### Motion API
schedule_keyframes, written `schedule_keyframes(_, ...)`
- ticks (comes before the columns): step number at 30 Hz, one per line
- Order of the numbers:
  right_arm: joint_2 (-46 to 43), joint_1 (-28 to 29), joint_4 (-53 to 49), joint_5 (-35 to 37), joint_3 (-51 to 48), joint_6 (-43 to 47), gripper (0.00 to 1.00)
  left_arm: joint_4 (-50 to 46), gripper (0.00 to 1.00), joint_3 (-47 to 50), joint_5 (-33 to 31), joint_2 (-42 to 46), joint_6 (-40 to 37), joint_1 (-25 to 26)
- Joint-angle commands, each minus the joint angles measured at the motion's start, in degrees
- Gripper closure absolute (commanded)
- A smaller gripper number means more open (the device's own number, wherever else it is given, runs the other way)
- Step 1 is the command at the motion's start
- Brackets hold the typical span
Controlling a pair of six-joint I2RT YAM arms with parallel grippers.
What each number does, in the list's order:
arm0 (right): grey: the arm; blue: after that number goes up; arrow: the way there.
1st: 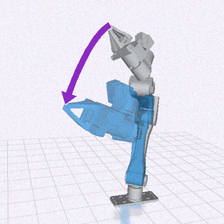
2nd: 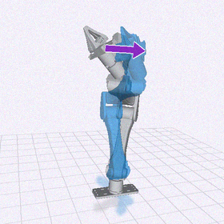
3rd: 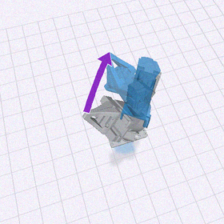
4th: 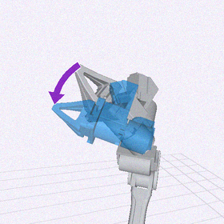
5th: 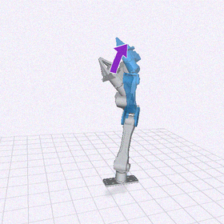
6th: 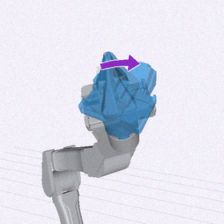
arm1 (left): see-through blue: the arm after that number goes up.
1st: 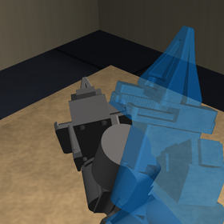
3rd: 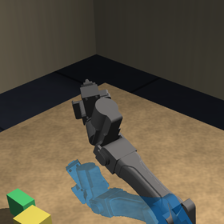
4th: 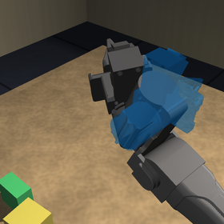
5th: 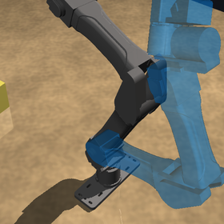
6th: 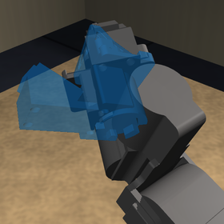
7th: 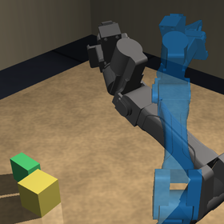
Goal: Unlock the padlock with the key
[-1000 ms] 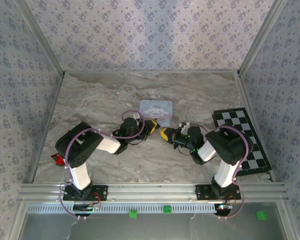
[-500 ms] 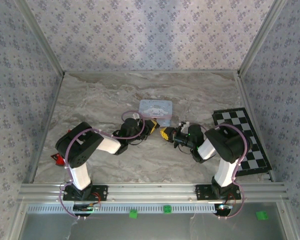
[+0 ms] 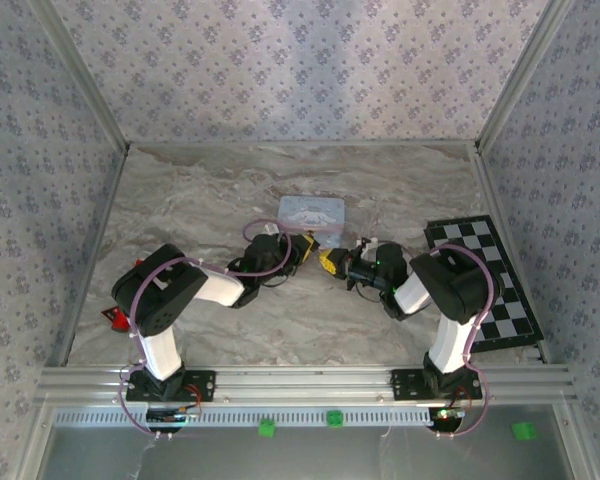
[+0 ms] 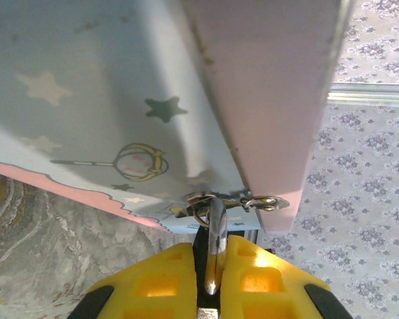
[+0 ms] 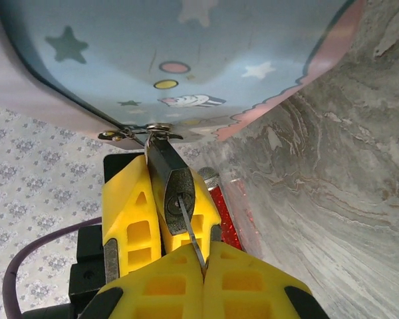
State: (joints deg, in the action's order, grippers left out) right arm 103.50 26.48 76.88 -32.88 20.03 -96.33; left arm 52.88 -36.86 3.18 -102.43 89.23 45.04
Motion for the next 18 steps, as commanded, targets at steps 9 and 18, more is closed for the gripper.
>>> schedule_keyframes(9, 1.17, -4.04, 2.83, 1.16, -0.52, 2.84, 1.0, 3.02, 1.0, -1.63, 11.85, 2.79, -0.7, 5.13)
schedule_keyframes(18, 0.97, -3.31, 2.83, 1.57, -0.23, 2.86, 1.0, 4.46, 1.0, -1.55, 11.32, 2.59, -0.47, 5.35)
